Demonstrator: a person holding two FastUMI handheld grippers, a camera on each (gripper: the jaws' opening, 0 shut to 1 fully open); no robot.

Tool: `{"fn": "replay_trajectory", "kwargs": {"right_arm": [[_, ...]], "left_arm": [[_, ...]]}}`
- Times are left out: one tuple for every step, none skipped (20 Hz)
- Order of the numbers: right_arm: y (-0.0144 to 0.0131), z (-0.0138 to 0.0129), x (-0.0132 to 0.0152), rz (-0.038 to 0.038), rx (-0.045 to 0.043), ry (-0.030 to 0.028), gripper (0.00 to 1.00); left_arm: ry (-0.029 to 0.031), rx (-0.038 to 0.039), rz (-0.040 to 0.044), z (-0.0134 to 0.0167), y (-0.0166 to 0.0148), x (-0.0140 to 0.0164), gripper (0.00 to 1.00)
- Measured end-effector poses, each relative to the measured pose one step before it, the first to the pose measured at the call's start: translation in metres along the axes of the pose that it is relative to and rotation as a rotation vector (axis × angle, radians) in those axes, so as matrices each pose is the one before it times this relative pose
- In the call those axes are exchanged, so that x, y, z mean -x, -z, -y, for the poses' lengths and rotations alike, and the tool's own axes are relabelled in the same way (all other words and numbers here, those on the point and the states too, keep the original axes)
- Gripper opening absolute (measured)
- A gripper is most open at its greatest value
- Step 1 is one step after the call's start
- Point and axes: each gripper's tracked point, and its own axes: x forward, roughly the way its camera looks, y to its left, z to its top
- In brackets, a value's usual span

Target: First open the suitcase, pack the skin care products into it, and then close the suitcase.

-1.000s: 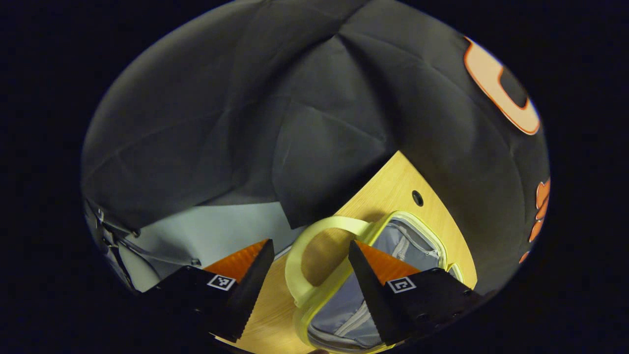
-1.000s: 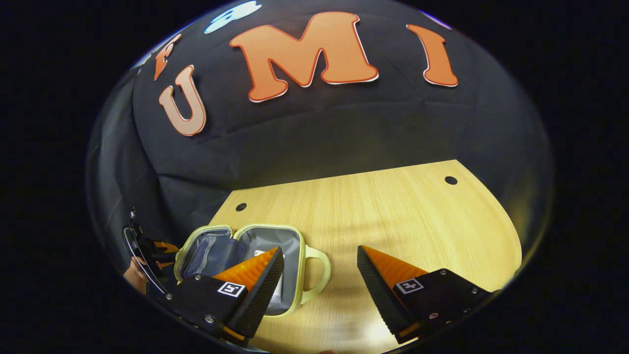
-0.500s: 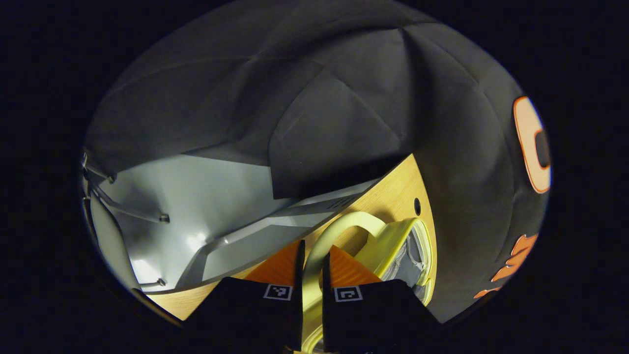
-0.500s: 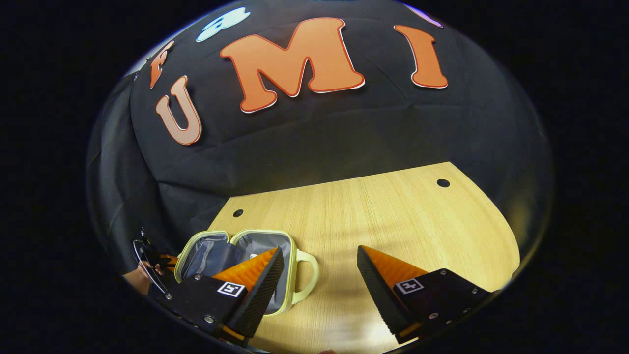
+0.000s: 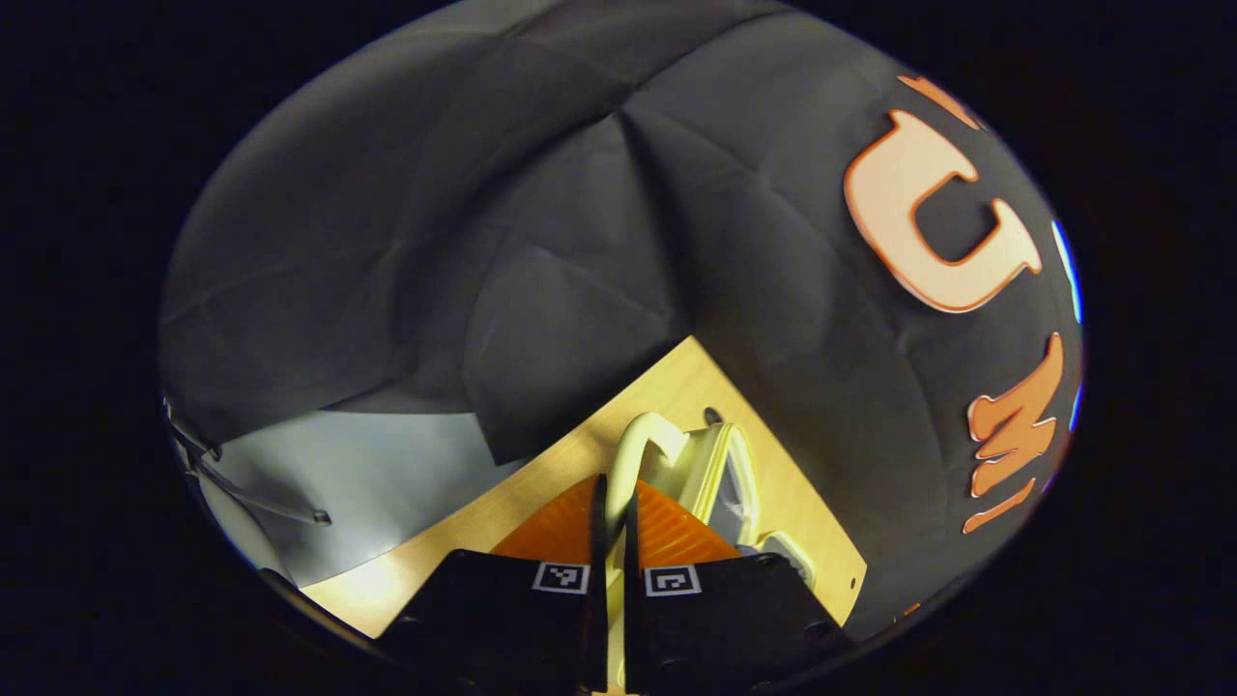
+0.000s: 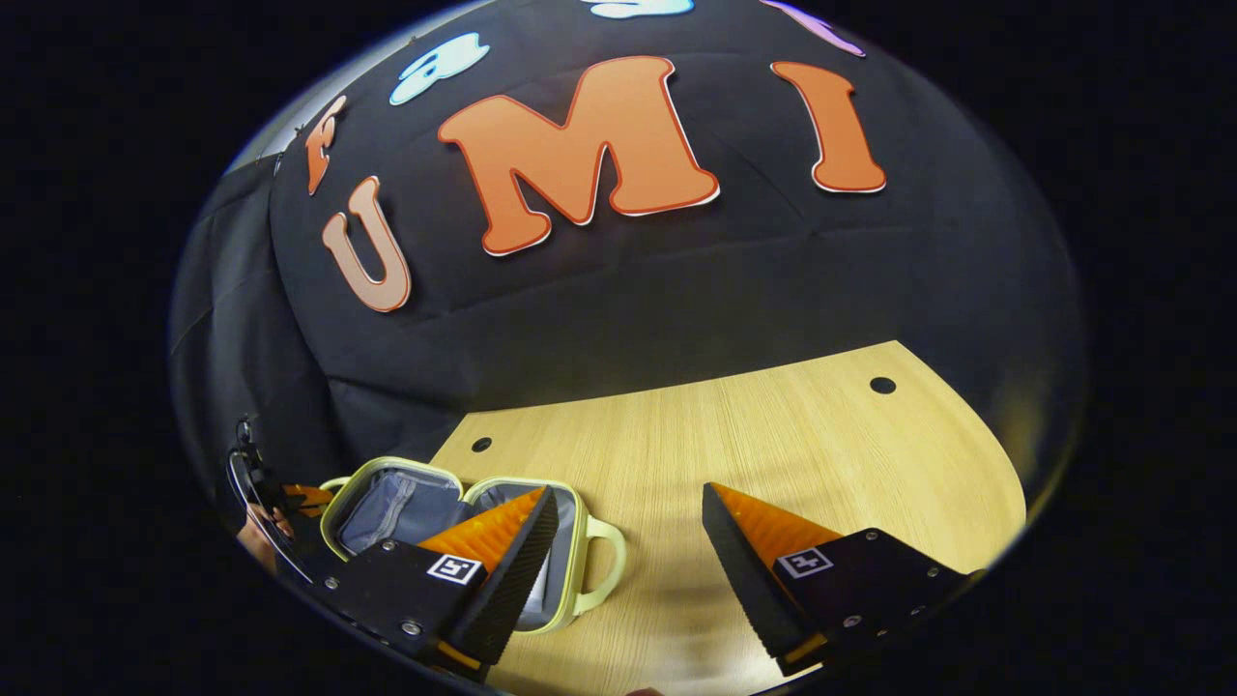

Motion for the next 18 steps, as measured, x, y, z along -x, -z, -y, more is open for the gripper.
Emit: {"fn": "replay_trajectory", "kwargs": {"right_arm": [[-0.00071,-0.00115,-0.00126,-0.00301,-0.00838,-0.01089,0.96],[-0.00121,0.00211,-0.00162,0.00199,-0.00289,-0.00626,0.96],[-0.00084,0.00065,-0.00149,0.0029,-0.00083,-0.00939,0.95],[-0.0009,0.00149,-0.00157,0.00085,-0.00226,-0.00658,0.95],[-0.0005,0.00071,-0.00255,-0.00189,-0.00459,-0.01201,0.95],[-0.0017,0.00362,-0.00076,0.00141,-0.00065,-0.00072,0.95],[-0.00224,0.00197,0.0005,0.00514,-0.00118,-0.00826,0.95],[-0.00186,0.00331,0.00044,0.00456,-0.00032,0.00034,0.95],[-0.00203,0.00174,0.00006,0.00542,0.00066,-0.0078,0.95],[-0.0001,0.0034,-0.00087,0.00378,0.01366,0.00936,0.96],[-0.00153,0.00335,0.00005,0.00941,0.02879,0.00352,0.95],[-0.00278,-0.00032,0.00054,0.01282,0.02578,-0.0037,0.95],[0.0008,-0.00264,0.0005,0.0031,0.00902,-0.01144,0.95],[0.00229,-0.0027,0.00004,-0.00803,0.00446,-0.01326,0.95],[0.00227,0.00096,-0.00077,-0.006,0.00094,-0.00482,0.95],[0.0005,0.00258,-0.00017,-0.00394,0.00075,-0.00093,0.95],[0.0018,0.00305,-0.00072,-0.00515,-0.00097,0.00378,0.95],[0.00042,0.00198,0.00039,-0.00108,-0.00418,-0.00137,0.95]], "left_arm": [[0.02216,-0.00949,0.01957,0.01247,-0.00269,0.00954,0.07],[0.02566,-0.01022,0.01239,0.01429,-0.00221,0.00865,0.07],[0.02407,-0.00804,0.00966,0.01365,0.00108,0.00946,0.07],[0.02854,-0.01078,0.0067,0.01622,0.00051,0.00719,0.07],[0.03613,-0.01287,0.00911,0.01991,0.00256,0.00531,0.09],[0.03315,-0.01846,0.00923,0.02002,0.0013,0.00858,0.06],[0.02444,-0.01842,0.0025,0.01564,0.00115,0.00647,0.07],[0.01641,-0.01495,0.00329,0.01708,0.00361,0.00501,0.07],[0.02754,-0.01671,0.0006,0.01882,0.0025,0.00419,0.07],[0.02433,-0.01903,0.004,0.01449,0.00193,0.0034,0.06],[0.03841,-0.03191,-0.0006,0.02205,0.00526,0.00398,0.07],[0.02557,-0.02226,-0.00263,0.0141,0.00482,0.00328,0.07],[0.02808,-0.02125,-0.00244,0.01636,0.00394,0.00132,0.07],[0.03541,-0.02125,-0.0102,0.0197,0.00677,-0.0011,0.07],[0.0232,-0.01175,-0.00957,0.01469,0.00595,-0.00359,0.07],[0.02769,-0.00585,-0.00931,0.01493,0.00632,-0.00215,0.06],[0.03114,0.00184,-0.01076,0.01562,0.00597,-0.0036,0.06],[0.02814,0.00477,-0.01338,0.01623,0.00744,-0.00714,0.07]]}}
